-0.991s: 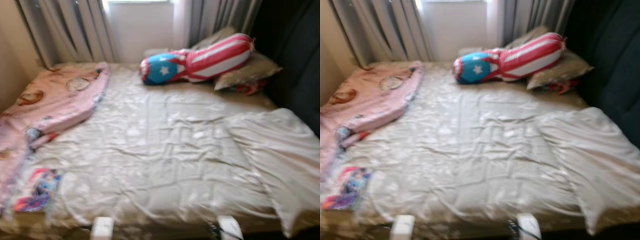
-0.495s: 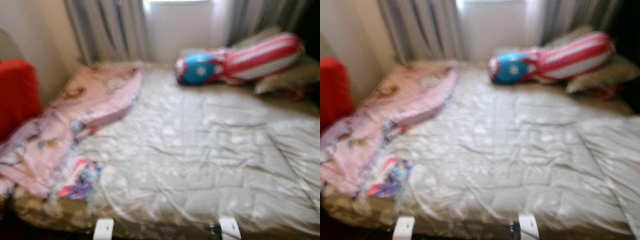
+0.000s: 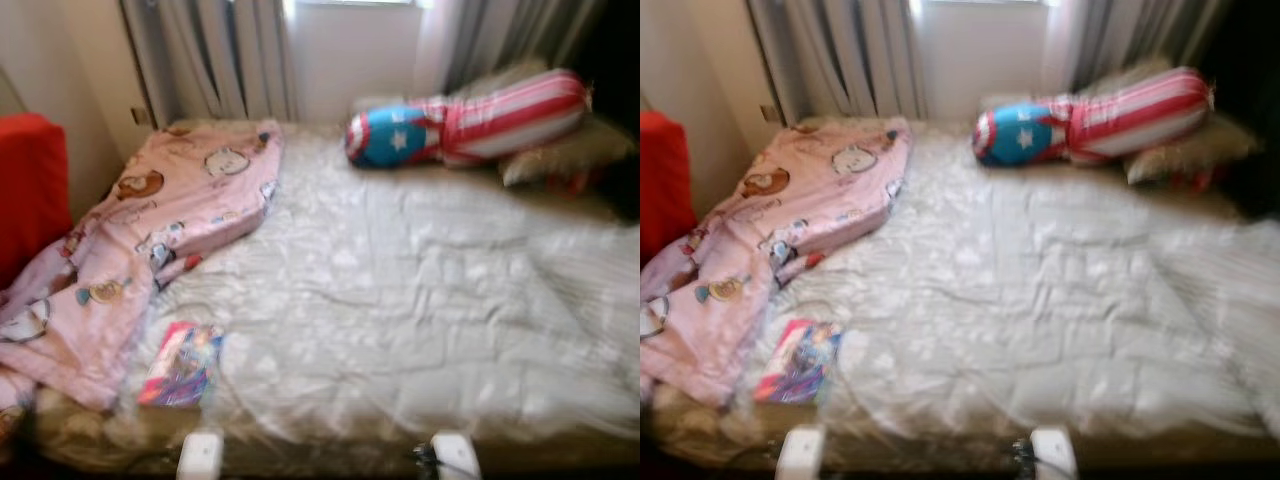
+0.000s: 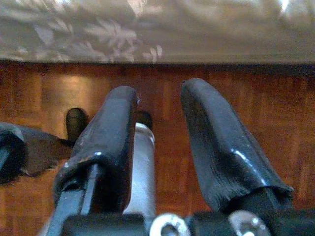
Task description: Clean up the room
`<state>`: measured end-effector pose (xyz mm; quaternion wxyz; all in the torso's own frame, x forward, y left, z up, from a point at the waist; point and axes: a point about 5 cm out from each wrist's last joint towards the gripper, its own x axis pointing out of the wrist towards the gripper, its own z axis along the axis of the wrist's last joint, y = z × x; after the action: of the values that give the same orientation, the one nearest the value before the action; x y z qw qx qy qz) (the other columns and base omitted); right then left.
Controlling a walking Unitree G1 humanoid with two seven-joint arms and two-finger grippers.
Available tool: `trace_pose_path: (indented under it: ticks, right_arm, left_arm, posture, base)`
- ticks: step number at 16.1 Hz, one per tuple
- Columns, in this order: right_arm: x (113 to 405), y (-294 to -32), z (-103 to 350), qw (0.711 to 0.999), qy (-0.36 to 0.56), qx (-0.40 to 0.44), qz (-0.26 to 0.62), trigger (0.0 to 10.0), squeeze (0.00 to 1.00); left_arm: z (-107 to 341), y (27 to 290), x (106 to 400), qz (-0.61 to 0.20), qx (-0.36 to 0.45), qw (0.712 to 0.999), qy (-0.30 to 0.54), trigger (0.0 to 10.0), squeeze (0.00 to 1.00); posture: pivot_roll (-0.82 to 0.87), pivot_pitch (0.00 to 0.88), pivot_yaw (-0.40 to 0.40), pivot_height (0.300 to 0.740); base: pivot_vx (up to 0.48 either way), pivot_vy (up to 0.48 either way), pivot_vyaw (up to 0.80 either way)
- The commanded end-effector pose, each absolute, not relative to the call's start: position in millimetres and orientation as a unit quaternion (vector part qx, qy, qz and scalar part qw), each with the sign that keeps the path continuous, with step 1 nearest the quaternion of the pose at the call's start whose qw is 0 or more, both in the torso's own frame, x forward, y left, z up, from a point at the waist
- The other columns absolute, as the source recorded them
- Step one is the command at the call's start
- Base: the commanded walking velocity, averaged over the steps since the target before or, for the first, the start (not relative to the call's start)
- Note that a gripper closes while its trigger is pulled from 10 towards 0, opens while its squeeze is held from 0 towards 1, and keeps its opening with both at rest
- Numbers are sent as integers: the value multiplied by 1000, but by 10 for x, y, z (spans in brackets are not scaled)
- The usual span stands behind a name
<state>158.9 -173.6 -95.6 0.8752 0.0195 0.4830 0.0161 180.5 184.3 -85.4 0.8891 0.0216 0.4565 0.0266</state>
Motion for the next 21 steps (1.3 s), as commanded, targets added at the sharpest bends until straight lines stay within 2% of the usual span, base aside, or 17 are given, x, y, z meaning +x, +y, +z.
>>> trace_pose_path:
  ticks: [1, 11, 21]
  right_arm:
    - [1635, -1717, -938, 878, 477, 22, 16, 10000, 0]
    - [1535, -1836, -966, 872, 488, 11, 13, 10000, 0]
    - [1573, -1819, -955, 873, 487, 13, 12, 10000, 0]
  left_arm:
    - [-864, 1913, 1772, 29, 35, 884, 465, 10000, 0]
    - [-870, 1904, 1759, 31, 32, 884, 466, 10000, 0]
    - [-866, 1905, 1770, 34, 30, 884, 465, 10000, 0]
  posture:
    - [-50, 0, -27, 740]
    - [-50, 0, -32, 740]
    - [-45, 0, -39, 740]
  base:
    - [0, 368, 0]
    - [0, 362, 0]
    - [0, 360, 0]
